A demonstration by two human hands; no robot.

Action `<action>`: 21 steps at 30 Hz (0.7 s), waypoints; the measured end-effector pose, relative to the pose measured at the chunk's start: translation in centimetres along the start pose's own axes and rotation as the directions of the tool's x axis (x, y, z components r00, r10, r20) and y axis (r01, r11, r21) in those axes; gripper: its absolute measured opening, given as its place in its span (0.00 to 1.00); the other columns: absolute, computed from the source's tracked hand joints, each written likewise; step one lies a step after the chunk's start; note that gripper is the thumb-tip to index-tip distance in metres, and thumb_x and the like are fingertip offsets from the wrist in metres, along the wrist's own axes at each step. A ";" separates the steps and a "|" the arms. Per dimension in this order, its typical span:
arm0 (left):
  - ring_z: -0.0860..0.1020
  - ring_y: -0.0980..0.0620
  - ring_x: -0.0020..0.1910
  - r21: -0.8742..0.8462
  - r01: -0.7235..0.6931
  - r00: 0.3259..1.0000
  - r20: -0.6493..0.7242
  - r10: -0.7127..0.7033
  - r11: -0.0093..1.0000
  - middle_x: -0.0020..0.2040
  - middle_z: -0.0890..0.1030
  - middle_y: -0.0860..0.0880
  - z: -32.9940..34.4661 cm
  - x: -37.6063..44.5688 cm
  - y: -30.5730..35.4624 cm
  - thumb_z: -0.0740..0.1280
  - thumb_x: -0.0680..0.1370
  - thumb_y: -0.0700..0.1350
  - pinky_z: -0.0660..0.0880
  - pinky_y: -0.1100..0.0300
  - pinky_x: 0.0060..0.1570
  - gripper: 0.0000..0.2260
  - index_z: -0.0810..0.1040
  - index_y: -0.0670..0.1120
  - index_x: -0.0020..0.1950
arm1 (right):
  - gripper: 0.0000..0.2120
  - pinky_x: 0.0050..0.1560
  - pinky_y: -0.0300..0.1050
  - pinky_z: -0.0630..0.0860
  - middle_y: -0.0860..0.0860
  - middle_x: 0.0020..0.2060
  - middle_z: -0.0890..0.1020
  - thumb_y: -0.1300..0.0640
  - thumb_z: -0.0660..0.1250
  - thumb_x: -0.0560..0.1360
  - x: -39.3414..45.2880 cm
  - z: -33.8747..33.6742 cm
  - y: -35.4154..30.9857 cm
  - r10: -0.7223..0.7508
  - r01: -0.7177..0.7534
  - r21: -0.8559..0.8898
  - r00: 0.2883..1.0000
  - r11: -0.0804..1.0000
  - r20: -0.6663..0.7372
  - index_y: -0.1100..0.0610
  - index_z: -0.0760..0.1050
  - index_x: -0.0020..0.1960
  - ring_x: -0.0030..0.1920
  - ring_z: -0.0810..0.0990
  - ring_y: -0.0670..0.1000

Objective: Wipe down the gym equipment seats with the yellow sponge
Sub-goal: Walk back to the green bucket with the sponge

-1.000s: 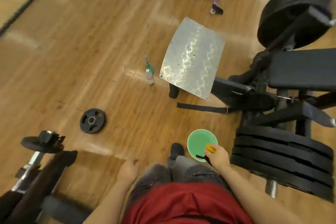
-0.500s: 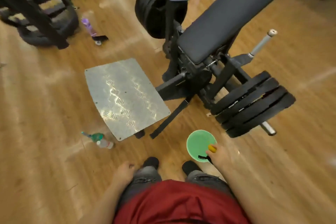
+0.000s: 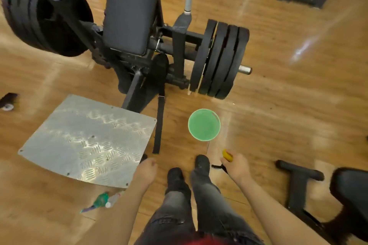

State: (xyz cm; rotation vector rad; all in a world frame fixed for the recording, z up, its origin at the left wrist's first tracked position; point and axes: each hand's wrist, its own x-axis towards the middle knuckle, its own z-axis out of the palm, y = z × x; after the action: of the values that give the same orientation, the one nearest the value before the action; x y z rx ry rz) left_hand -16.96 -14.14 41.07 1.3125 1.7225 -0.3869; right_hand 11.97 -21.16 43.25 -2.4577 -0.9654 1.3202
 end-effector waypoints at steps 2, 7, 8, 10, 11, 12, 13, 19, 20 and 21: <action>0.74 0.45 0.62 0.033 -0.053 0.999 0.007 0.053 0.998 0.64 0.76 0.45 0.3 1.6 2.6 0.56 0.81 0.44 0.70 0.54 0.61 0.15 0.74 0.46 0.65 | 0.10 0.34 0.43 0.67 0.50 0.33 0.76 0.57 0.68 0.74 1.5 0.6 0.6 -0.011 0.011 -0.019 1.000 1.000 -0.007 0.52 0.72 0.35 0.38 0.76 0.57; 0.76 0.45 0.60 0.099 -0.117 0.993 0.028 0.115 0.988 0.62 0.78 0.46 2.2 7.7 7.1 0.57 0.81 0.45 0.72 0.54 0.58 0.13 0.75 0.47 0.64 | 0.15 0.53 0.42 0.70 0.53 0.54 0.78 0.55 0.67 0.76 8.0 2.9 0.8 -0.014 0.012 -0.049 0.999 0.999 -0.033 0.57 0.76 0.61 0.55 0.76 0.55; 0.76 0.46 0.61 0.096 -0.120 0.993 0.029 0.118 0.988 0.63 0.77 0.47 2.8 9.2 7.8 0.57 0.81 0.45 0.72 0.54 0.58 0.14 0.74 0.47 0.65 | 0.16 0.54 0.42 0.70 0.54 0.56 0.78 0.56 0.67 0.76 9.7 3.5 0.9 -0.018 0.017 -0.052 0.999 0.999 -0.031 0.57 0.75 0.63 0.56 0.76 0.54; 0.75 0.47 0.63 0.109 -0.129 0.992 0.021 0.127 0.986 0.65 0.76 0.48 4.3 12.4 9.0 0.57 0.81 0.45 0.72 0.54 0.60 0.15 0.72 0.49 0.68 | 0.16 0.56 0.44 0.71 0.55 0.57 0.78 0.56 0.67 0.76 13.4 5.1 1.5 -0.034 0.033 -0.063 0.999 0.997 -0.018 0.57 0.75 0.63 0.57 0.75 0.55; 0.74 0.48 0.63 0.121 -0.135 0.991 0.015 0.135 0.983 0.65 0.76 0.49 5.2 14.1 9.7 0.57 0.81 0.46 0.71 0.54 0.61 0.16 0.72 0.50 0.68 | 0.17 0.58 0.45 0.71 0.55 0.58 0.77 0.56 0.67 0.76 15.4 6.0 2.0 -0.043 0.042 -0.065 0.999 0.997 -0.013 0.57 0.74 0.64 0.58 0.75 0.55; 0.74 0.49 0.64 0.128 -0.144 0.989 0.002 0.145 0.981 0.66 0.76 0.49 6.1 15.7 10.4 0.57 0.81 0.46 0.71 0.54 0.62 0.16 0.72 0.50 0.68 | 0.18 0.60 0.45 0.70 0.54 0.59 0.77 0.57 0.67 0.76 17.3 6.9 2.4 -0.045 0.045 -0.064 0.999 0.997 0.004 0.56 0.74 0.65 0.60 0.74 0.55; 0.74 0.49 0.64 0.128 -0.154 0.987 -0.019 0.158 0.980 0.66 0.76 0.49 7.1 17.3 10.9 0.58 0.81 0.46 0.71 0.55 0.62 0.15 0.73 0.50 0.67 | 0.18 0.61 0.44 0.70 0.54 0.60 0.76 0.57 0.67 0.76 19.1 7.9 3.0 -0.052 0.054 -0.058 0.998 0.997 0.022 0.56 0.73 0.65 0.61 0.73 0.54; 0.74 0.51 0.62 0.116 -0.208 0.976 -0.044 0.214 0.971 0.66 0.74 0.50 13.8 26.1 13.1 0.58 0.81 0.43 0.71 0.58 0.59 0.16 0.72 0.50 0.68 | 0.20 0.66 0.43 0.68 0.53 0.62 0.74 0.58 0.68 0.75 28.4 13.1 6.9 -0.092 0.097 -0.064 0.993 0.993 0.075 0.56 0.72 0.66 0.63 0.73 0.52; 0.75 0.51 0.62 0.127 -0.221 0.974 -0.024 0.225 0.967 0.65 0.74 0.49 14.9 27.5 13.2 0.58 0.80 0.42 0.71 0.59 0.59 0.16 0.73 0.50 0.67 | 0.20 0.66 0.43 0.67 0.52 0.63 0.74 0.58 0.68 0.75 29.7 13.8 7.6 -0.095 0.100 -0.071 0.993 0.992 0.074 0.56 0.72 0.66 0.63 0.72 0.52; 0.75 0.51 0.61 0.138 -0.228 0.973 -0.009 0.231 0.964 0.65 0.75 0.49 15.9 28.7 13.4 0.58 0.80 0.42 0.71 0.59 0.58 0.16 0.73 0.50 0.67 | 0.19 0.67 0.42 0.67 0.52 0.63 0.73 0.58 0.68 0.75 30.9 14.4 8.1 -0.095 0.101 -0.078 0.992 0.992 0.079 0.57 0.72 0.66 0.63 0.72 0.52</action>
State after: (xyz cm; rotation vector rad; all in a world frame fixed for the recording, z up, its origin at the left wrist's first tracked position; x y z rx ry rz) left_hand 1.62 -2.87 13.05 1.6034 1.5639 -0.3604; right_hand 16.22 -10.08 10.30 -2.3998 -1.1656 1.3752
